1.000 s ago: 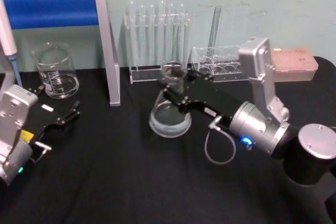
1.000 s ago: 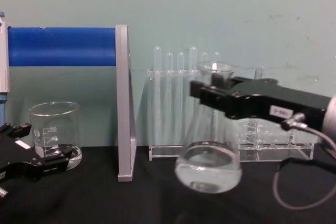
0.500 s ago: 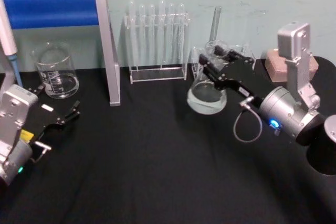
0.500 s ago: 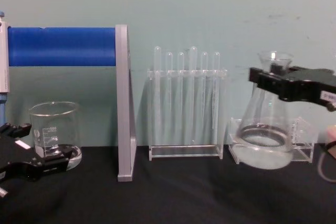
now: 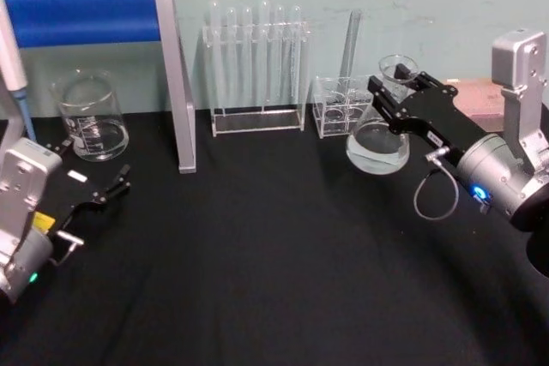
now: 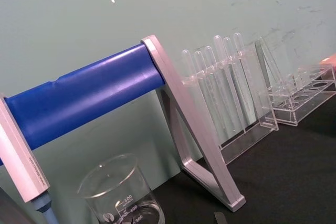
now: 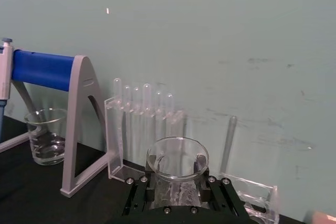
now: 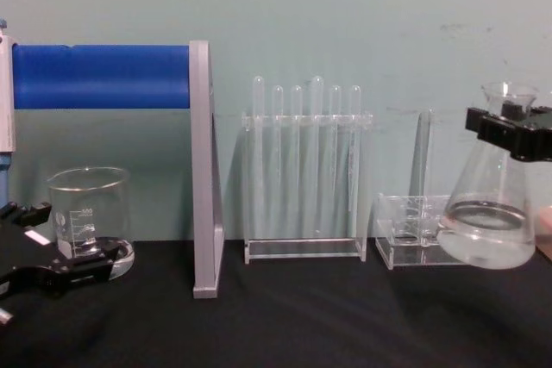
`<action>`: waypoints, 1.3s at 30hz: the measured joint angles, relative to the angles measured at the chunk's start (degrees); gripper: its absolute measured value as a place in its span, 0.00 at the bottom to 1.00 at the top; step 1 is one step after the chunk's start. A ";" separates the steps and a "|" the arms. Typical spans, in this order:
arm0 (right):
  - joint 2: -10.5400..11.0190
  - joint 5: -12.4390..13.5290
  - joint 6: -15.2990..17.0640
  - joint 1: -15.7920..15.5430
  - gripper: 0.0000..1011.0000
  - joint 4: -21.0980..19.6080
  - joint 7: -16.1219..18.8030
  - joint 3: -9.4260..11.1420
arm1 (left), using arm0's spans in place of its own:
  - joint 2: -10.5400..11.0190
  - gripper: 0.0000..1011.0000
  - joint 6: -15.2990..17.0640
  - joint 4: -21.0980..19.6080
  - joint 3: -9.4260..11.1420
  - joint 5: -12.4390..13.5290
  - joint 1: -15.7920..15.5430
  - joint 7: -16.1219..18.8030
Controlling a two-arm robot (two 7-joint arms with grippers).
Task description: Grasp the erlenmeyer flask with one hand, shake it three times, then place it back.
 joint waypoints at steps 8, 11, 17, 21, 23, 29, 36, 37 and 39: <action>-0.59 -0.70 0.16 -0.28 0.44 0.07 0.17 0.86 | 0.00 0.99 0.00 0.00 0.00 0.00 0.00 0.00; -0.78 -0.78 0.25 -0.32 0.45 0.05 0.50 0.82 | 0.00 0.99 0.00 0.00 0.00 0.00 0.00 0.00; -1.23 -0.94 0.56 -0.43 0.44 -0.34 1.71 -0.06 | 0.00 0.99 0.00 0.00 0.00 0.00 0.00 0.00; -1.43 -0.91 0.72 -0.48 0.44 -0.71 2.69 -1.02 | 0.00 0.99 0.00 0.00 0.00 0.00 0.00 0.00; -1.45 -0.87 0.75 -0.49 0.44 -0.80 3.02 -1.38 | 0.00 0.99 0.00 0.00 0.00 0.00 0.00 0.00; -1.50 -0.59 0.92 -0.49 0.44 -1.14 4.12 -2.67 | 0.00 0.99 0.00 0.00 0.00 0.00 0.00 0.00; -1.38 -0.17 1.16 -0.44 0.44 -1.49 5.08 -4.13 | 0.00 0.99 0.00 0.00 0.00 0.00 0.00 0.00; -1.33 -0.11 1.16 -0.40 0.44 -1.50 5.24 -4.37 | 0.00 0.99 0.00 0.00 0.00 0.00 0.00 0.00; -1.26 -0.02 1.17 -0.32 0.44 -1.51 5.34 -4.66 | 0.00 0.99 0.00 0.00 0.00 0.00 0.00 0.00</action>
